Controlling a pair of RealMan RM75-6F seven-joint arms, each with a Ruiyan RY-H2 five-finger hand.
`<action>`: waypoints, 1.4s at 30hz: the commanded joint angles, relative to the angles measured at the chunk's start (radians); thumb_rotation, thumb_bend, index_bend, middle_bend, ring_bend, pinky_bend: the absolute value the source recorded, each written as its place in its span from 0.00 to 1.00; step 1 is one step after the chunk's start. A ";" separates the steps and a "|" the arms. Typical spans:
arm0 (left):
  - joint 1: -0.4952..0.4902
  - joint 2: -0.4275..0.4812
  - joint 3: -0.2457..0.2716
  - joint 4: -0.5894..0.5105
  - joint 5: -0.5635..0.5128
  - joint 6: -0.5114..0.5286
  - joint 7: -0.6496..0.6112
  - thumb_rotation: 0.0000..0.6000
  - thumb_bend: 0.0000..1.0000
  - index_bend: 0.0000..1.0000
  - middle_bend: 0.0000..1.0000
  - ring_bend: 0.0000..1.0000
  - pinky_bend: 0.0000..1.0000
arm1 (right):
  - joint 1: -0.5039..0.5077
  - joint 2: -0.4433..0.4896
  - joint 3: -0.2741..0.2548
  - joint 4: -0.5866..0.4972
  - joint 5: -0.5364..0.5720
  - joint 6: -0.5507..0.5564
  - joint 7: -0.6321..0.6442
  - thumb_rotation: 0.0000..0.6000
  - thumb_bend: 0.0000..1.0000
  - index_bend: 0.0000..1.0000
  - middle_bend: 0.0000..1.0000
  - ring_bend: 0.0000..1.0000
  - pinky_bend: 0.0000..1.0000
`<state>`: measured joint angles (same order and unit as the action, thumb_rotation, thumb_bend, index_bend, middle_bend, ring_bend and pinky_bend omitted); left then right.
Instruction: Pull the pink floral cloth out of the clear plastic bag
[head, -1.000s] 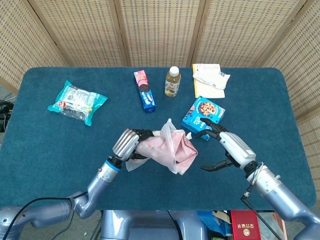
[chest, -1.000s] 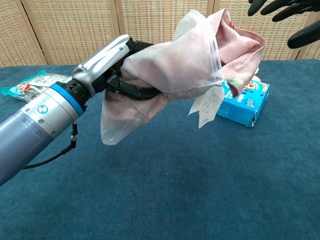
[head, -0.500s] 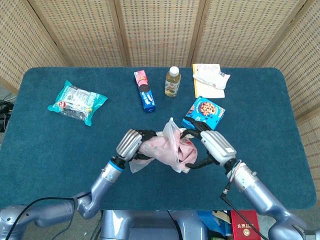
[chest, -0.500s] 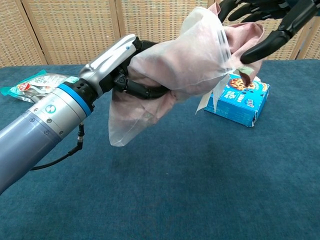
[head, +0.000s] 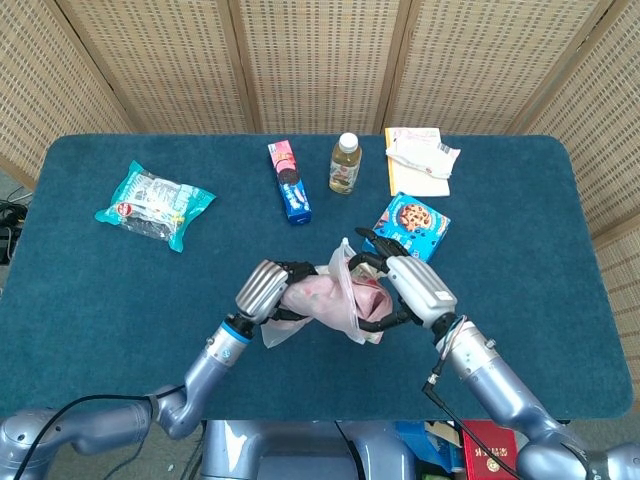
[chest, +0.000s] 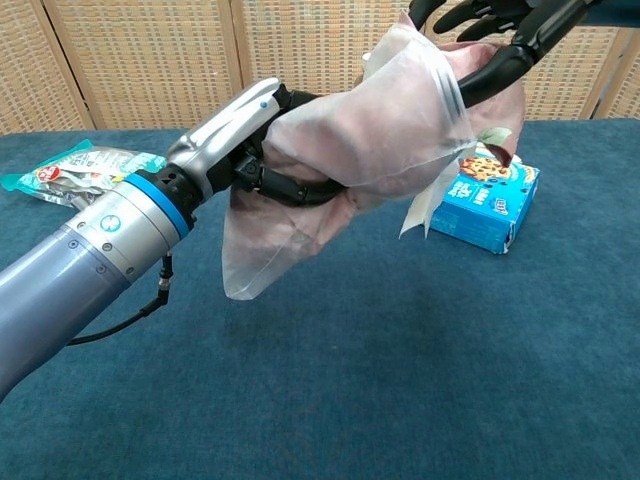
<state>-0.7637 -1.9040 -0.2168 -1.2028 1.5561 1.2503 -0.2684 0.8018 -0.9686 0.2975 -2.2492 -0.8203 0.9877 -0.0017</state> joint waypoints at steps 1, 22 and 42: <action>0.000 -0.003 -0.002 -0.001 -0.001 0.006 -0.006 1.00 0.41 0.59 0.58 0.60 0.68 | 0.009 -0.005 0.001 0.001 0.022 0.004 -0.015 1.00 0.03 0.32 0.00 0.00 0.00; -0.015 -0.012 -0.010 -0.022 -0.010 0.016 0.001 1.00 0.41 0.59 0.58 0.60 0.68 | 0.061 -0.027 -0.007 0.001 0.095 -0.025 -0.079 1.00 0.03 0.32 0.00 0.00 0.00; -0.008 -0.004 -0.001 -0.029 -0.013 0.033 -0.001 1.00 0.41 0.59 0.58 0.60 0.68 | 0.061 -0.101 -0.049 0.028 0.023 0.034 -0.159 1.00 0.89 0.71 0.00 0.00 0.00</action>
<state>-0.7720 -1.9089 -0.2181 -1.2313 1.5442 1.2831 -0.2690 0.8642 -1.0673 0.2507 -2.2204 -0.7945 1.0190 -0.1592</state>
